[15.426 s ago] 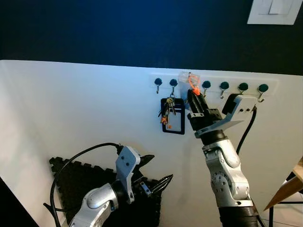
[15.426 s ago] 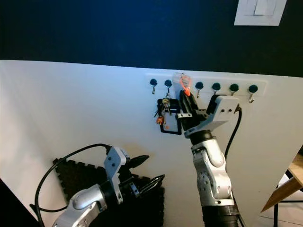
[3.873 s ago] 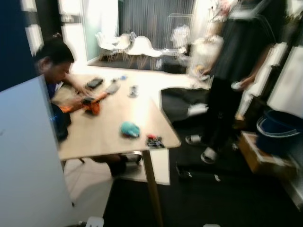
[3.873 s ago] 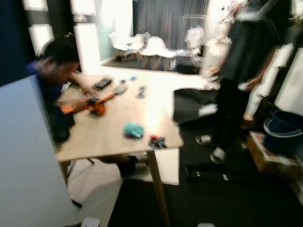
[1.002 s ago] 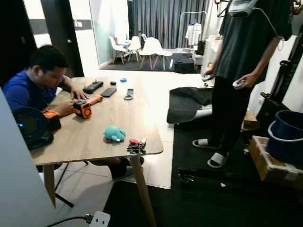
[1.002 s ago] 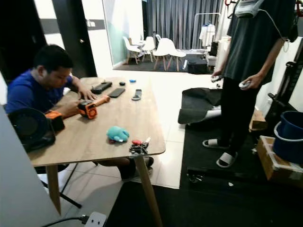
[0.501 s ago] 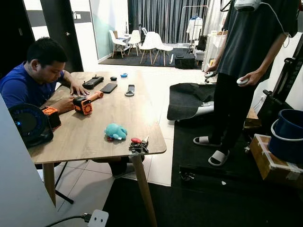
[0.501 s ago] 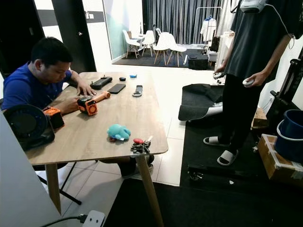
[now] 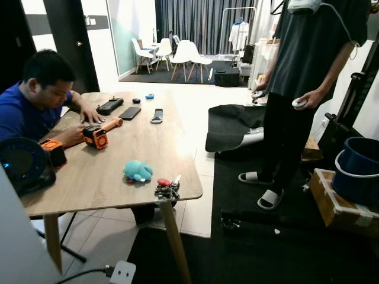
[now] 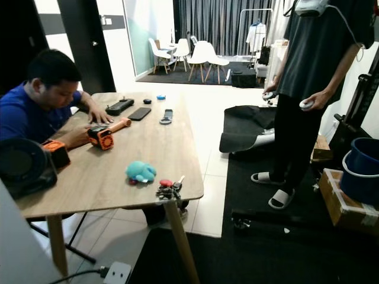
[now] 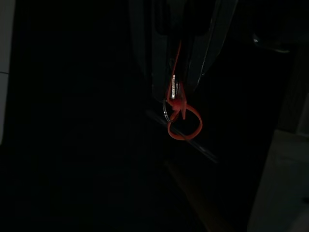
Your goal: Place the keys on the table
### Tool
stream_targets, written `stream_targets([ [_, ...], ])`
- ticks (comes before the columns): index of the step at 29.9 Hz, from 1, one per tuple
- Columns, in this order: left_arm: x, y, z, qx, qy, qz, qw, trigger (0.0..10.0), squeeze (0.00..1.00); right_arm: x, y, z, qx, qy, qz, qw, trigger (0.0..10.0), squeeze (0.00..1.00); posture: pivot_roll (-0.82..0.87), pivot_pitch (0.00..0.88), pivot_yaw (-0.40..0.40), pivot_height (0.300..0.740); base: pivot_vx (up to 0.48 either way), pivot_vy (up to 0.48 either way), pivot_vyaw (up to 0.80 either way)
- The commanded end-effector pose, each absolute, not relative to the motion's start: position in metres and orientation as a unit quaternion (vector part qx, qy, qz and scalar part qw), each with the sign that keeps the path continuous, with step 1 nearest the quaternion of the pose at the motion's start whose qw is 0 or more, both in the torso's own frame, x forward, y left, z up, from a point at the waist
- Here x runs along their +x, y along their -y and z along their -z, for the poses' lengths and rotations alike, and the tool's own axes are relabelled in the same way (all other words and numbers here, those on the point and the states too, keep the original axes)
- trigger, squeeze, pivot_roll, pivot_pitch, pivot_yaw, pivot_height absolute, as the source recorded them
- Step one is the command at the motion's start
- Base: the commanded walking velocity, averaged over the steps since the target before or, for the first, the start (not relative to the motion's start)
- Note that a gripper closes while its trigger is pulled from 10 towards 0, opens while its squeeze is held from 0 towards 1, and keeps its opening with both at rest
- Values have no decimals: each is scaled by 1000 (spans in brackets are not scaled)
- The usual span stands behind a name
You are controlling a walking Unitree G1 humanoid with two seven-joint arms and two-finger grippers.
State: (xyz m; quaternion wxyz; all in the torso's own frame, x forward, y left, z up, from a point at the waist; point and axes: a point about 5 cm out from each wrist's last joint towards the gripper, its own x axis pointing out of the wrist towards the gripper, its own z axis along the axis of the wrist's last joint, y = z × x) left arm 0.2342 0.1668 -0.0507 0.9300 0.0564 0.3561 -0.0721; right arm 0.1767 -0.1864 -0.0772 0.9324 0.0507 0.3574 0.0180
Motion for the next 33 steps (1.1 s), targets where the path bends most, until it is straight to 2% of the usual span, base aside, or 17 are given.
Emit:
stream_targets([
  [1,230,-170,53,55,-365,68,927,10000,0,177,183,77,55,-357,-19,932,10000,0,55,12,36,740,330,0,0],
  [8,230,-171,53,54,-365,67,927,10000,0,178,184,77,55,-356,-19,933,10000,0,57,13,34,740,311,0,0],
  [28,231,-174,51,66,-353,66,931,10000,0,180,183,76,54,-355,-19,933,10000,0,58,13,34,740,0,0,0],
  [33,233,-171,46,80,-322,101,938,10000,0,185,195,70,41,-329,8,944,10000,0,58,16,34,740,0,0,0],
])
